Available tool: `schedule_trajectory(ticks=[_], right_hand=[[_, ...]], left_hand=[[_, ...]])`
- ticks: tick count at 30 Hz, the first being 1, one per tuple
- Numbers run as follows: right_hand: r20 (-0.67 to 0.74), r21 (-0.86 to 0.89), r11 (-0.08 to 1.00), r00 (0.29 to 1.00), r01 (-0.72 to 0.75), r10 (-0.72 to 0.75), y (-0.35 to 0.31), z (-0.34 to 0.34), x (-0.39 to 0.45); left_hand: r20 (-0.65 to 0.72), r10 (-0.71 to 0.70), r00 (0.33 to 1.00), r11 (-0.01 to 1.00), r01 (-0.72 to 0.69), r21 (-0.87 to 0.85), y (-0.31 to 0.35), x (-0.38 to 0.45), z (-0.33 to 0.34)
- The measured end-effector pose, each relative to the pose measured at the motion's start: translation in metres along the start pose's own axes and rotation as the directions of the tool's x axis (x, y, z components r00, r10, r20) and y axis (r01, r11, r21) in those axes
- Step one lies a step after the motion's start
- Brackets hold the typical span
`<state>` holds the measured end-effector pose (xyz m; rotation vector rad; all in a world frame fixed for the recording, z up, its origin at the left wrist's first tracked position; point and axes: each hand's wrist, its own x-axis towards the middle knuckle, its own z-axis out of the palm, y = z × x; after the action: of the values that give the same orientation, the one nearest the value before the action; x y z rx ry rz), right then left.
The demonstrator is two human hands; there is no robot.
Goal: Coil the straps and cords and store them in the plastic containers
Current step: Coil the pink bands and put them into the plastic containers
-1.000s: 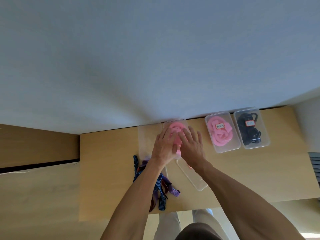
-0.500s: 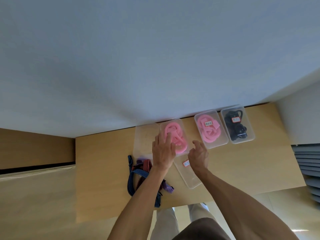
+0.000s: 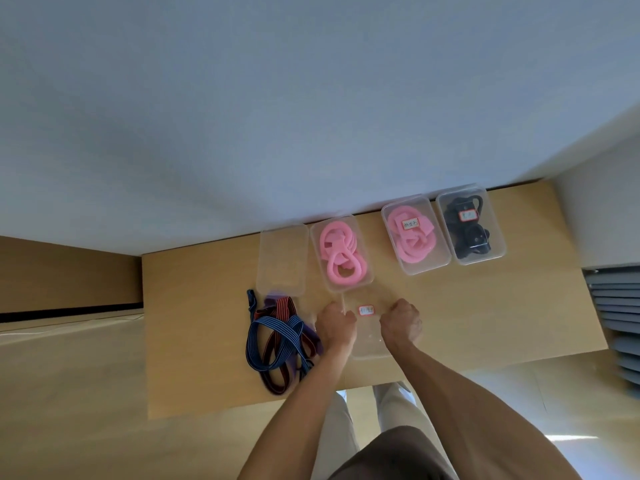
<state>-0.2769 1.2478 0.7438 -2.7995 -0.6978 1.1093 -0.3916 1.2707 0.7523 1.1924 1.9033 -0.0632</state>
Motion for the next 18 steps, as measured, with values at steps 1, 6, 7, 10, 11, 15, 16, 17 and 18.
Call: schedule_trajectory(ticks=[1, 6, 7, 10, 11, 15, 16, 17, 18], right_hand=[[-0.018, 0.028, 0.999, 1.000, -0.023, 0.024, 0.003, -0.001, 0.000], [-0.035, 0.138, 0.985, 0.993, -0.107, 0.113, 0.021, -0.017, 0.000], [-0.032, 0.148, 0.983, 0.993, -0.109, 0.115, 0.024, -0.021, -0.002], [-0.061, 0.197, 0.976, 0.992, -0.097, 0.111, 0.028, -0.032, -0.006], [-0.074, 0.225, 0.971, 0.992, -0.084, 0.103, 0.027, -0.037, -0.008], [-0.145, 0.333, 0.943, 0.989, 0.028, 0.022, 0.017, -0.055, -0.015], [-0.164, 0.351, 0.935, 0.987, 0.060, -0.002, 0.013, -0.058, -0.017], [-0.184, 0.365, 0.926, 0.983, 0.096, -0.029, 0.007, -0.060, -0.019], [-0.203, 0.375, 0.917, 0.977, 0.133, -0.058, 0.000, -0.062, -0.020]], left_hand=[[0.013, -0.016, 1.000, 1.000, 0.016, -0.004, 0.002, -0.001, 0.003], [0.064, -0.075, 0.995, 0.995, 0.080, -0.065, 0.012, -0.014, 0.011], [0.073, -0.085, 0.994, 0.993, 0.091, -0.075, 0.015, -0.017, 0.011], [0.084, -0.057, 0.995, 0.992, 0.066, -0.110, 0.024, -0.024, 0.007], [0.081, -0.027, 0.996, 0.992, 0.037, -0.124, 0.026, -0.025, 0.004], [0.039, 0.147, 0.988, 0.977, -0.139, -0.165, 0.034, -0.028, -0.019], [0.008, 0.188, 0.982, 0.967, -0.184, -0.177, 0.036, -0.029, -0.026], [-0.032, 0.223, 0.974, 0.956, -0.225, -0.189, 0.039, -0.030, -0.034], [-0.075, 0.251, 0.965, 0.945, -0.261, -0.195, 0.043, -0.029, -0.041]])
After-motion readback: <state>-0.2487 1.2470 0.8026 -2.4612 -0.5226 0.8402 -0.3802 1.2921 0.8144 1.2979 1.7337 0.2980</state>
